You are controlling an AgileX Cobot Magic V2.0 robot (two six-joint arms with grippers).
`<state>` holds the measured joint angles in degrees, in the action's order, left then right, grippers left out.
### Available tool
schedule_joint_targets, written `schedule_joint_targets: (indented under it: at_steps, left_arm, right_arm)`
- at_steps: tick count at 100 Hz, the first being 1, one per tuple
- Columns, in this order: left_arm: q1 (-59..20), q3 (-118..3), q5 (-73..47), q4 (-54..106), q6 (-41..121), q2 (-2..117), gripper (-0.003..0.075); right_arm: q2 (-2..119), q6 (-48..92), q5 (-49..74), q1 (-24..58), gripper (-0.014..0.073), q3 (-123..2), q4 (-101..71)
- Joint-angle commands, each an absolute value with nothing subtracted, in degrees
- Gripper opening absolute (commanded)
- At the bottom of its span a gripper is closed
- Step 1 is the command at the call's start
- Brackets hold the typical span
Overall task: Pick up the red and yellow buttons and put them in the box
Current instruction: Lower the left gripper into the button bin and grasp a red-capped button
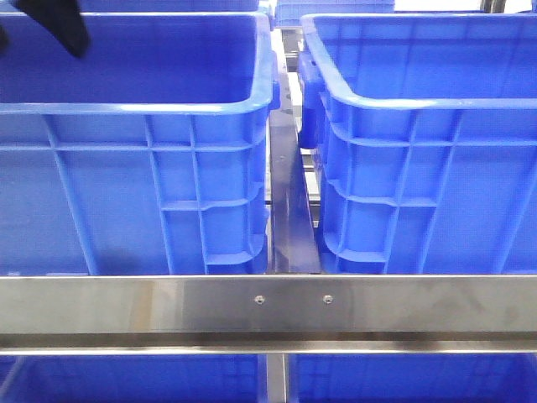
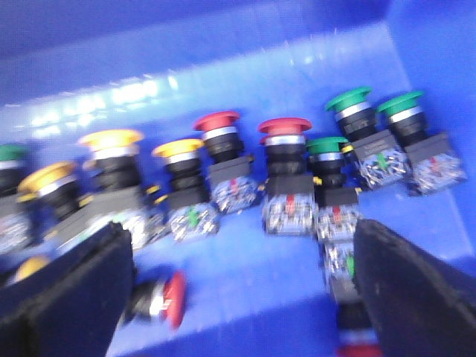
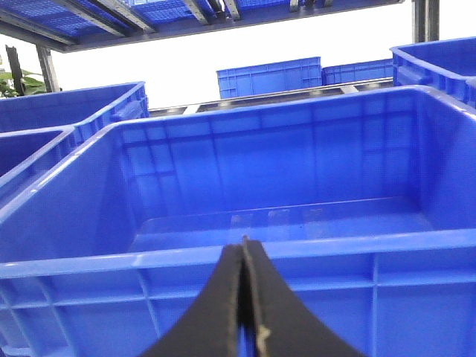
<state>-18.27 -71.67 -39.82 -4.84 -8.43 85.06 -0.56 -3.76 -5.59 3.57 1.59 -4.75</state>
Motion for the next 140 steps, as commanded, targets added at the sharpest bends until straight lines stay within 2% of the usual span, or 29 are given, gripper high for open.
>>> schedule_joint_targets:
  at_steps: [1, 33, 66, 134, 140]
  left_arm:
    - [-19.0, -75.7, -38.3, -4.6, -8.3, 87.2, 0.0564]
    - [-20.0, -77.9, -38.8, -4.5, -8.1, 95.1, 0.0564]
    - [-22.4, -78.0, -37.9, -4.5, -8.1, 98.1, 0.0564]
    - [-22.4, -78.0, -35.4, -5.0, -8.1, 102.0, 0.0564]
    - [-22.4, -78.0, -35.4, -5.0, -8.1, 102.0, 0.0546]
  right_arm:
    - [-2.1, -3.7, -10.4, 3.6, -0.0068, 0.5, -4.3]
    - [-2.1, -3.7, -10.4, 3.6, -0.0068, 0.5, -4.3]
    - [-2.1, -3.7, -10.4, 3.6, -0.0068, 0.5, -4.3]
    - [-2.1, -3.7, -10.4, 3.6, -0.0068, 0.5, -4.3]
    - [-2.1, -3.7, -10.4, 3.6, -0.0068, 0.5, -4.3]
